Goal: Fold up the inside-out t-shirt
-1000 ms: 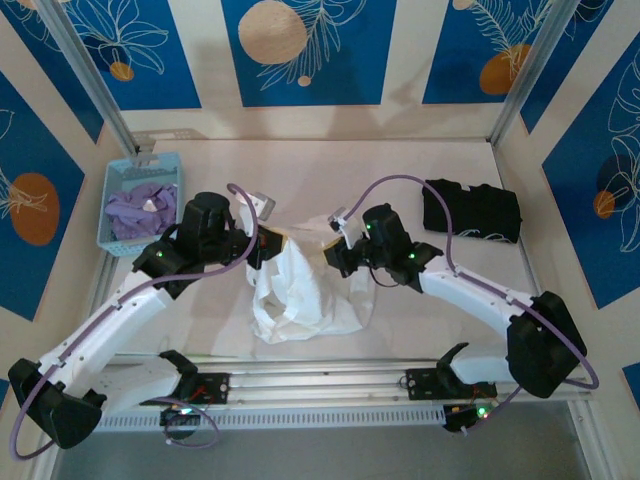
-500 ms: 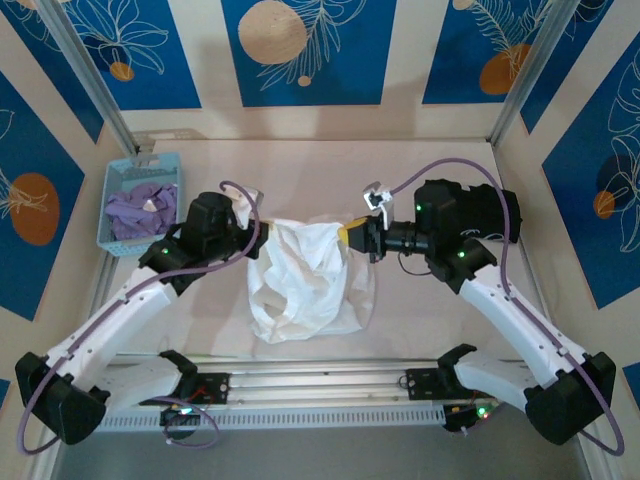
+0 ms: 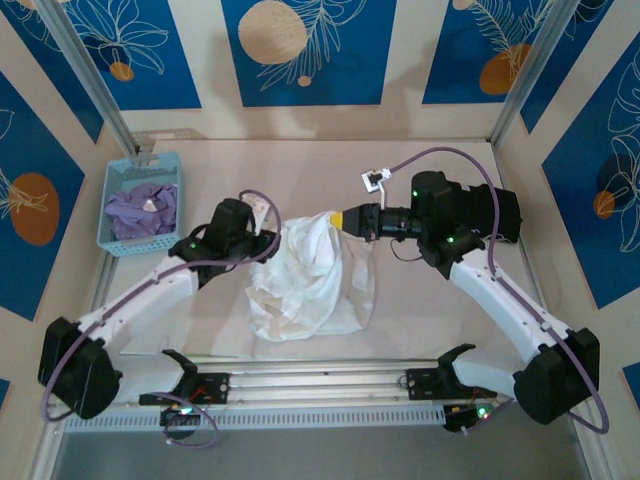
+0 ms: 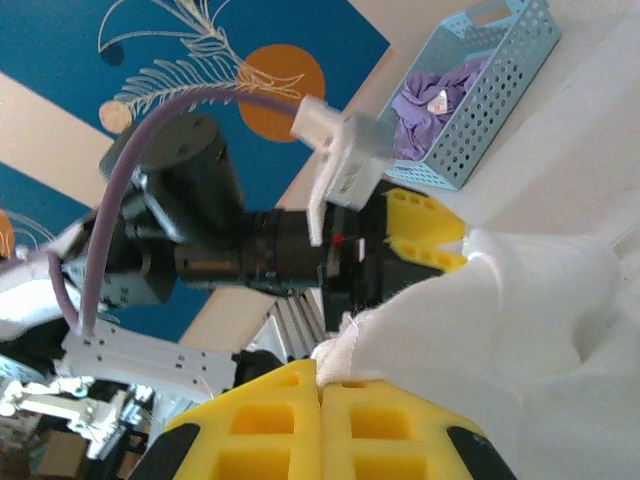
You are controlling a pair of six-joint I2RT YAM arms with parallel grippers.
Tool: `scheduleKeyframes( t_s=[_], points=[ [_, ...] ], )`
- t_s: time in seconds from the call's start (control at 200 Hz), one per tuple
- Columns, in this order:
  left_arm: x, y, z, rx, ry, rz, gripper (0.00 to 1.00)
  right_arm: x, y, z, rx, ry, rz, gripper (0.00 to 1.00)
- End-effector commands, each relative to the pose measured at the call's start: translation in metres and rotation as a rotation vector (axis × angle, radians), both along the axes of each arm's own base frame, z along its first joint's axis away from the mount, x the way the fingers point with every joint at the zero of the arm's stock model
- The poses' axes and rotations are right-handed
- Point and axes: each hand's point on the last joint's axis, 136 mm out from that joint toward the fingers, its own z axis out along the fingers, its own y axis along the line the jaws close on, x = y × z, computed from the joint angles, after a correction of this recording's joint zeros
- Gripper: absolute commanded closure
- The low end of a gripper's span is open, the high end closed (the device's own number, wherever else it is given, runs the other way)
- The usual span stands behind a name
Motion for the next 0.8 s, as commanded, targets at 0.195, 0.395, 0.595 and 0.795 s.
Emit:
scheduleKeyframes(
  t_s=[0.195, 0.395, 0.595, 0.795],
  points=[
    [-0.069, -0.049, 0.028, -0.315, 0.004, -0.253, 0.48, 0.021, -0.002, 0.012, 0.069, 0.057, -0.086, 1.0],
    [-0.087, -0.093, 0.037, -0.541, 0.085, -0.379, 0.44, 0.026, -0.003, 0.011, 0.069, 0.055, -0.106, 1.0],
    [-0.077, -0.104, 0.034, -0.588, 0.094, -0.362, 0.47, 0.026, -0.003, 0.012, 0.071, 0.049, -0.106, 1.0],
    [-0.063, -0.105, 0.018, -0.542, 0.101, -0.308, 0.77, 0.025, -0.005, 0.014, 0.074, 0.042, -0.113, 1.0]
  ],
)
